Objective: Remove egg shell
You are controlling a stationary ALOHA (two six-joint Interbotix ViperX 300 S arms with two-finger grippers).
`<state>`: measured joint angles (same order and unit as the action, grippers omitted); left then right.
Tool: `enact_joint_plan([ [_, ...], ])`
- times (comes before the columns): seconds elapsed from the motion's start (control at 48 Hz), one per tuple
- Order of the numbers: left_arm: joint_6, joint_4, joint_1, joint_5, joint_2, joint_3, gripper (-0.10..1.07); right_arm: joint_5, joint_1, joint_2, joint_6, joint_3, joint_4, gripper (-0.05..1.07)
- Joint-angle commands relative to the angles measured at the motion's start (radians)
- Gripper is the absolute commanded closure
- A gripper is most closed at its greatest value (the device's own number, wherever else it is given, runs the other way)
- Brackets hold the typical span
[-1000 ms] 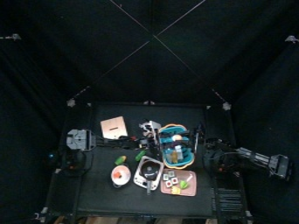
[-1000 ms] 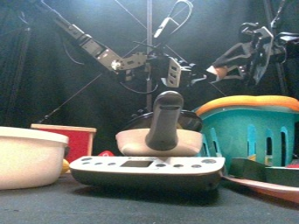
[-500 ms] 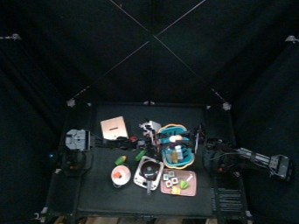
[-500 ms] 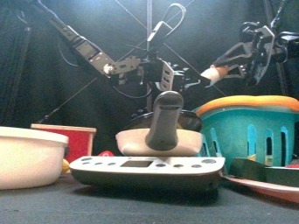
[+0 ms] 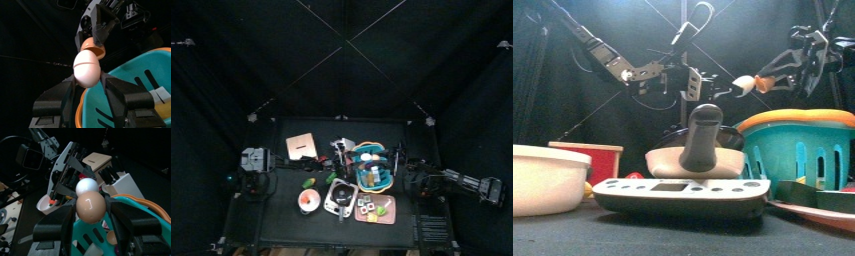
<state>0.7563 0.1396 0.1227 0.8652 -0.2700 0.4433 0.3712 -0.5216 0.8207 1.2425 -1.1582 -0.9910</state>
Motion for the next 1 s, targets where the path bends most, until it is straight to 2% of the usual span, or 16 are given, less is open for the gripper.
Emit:
enact_joint_plan([
  [0.0, 0.0, 0.006, 0.002, 0.011, 0.032, -0.008, 0.29, 0.003, -0.003, 0.002, -0.002, 0.009, 0.002, 0.44],
  [0.25, 0.0, 0.034, -0.002, 0.015, 0.051, 0.017, 0.29, 0.003, -0.003, 0.002, 0.0, 0.011, 0.003, 0.44],
  [0.583, 0.002, 0.097, 0.009, 0.091, 0.087, 0.074, 0.29, 0.003, -0.005, 0.003, -0.003, 0.011, 0.002, 0.44],
  [0.979, -0.003, 0.14, 0.006, 0.094, 0.086, 0.106, 0.29, 0.003, -0.006, -0.002, -0.005, 0.011, 0.003, 0.44],
])
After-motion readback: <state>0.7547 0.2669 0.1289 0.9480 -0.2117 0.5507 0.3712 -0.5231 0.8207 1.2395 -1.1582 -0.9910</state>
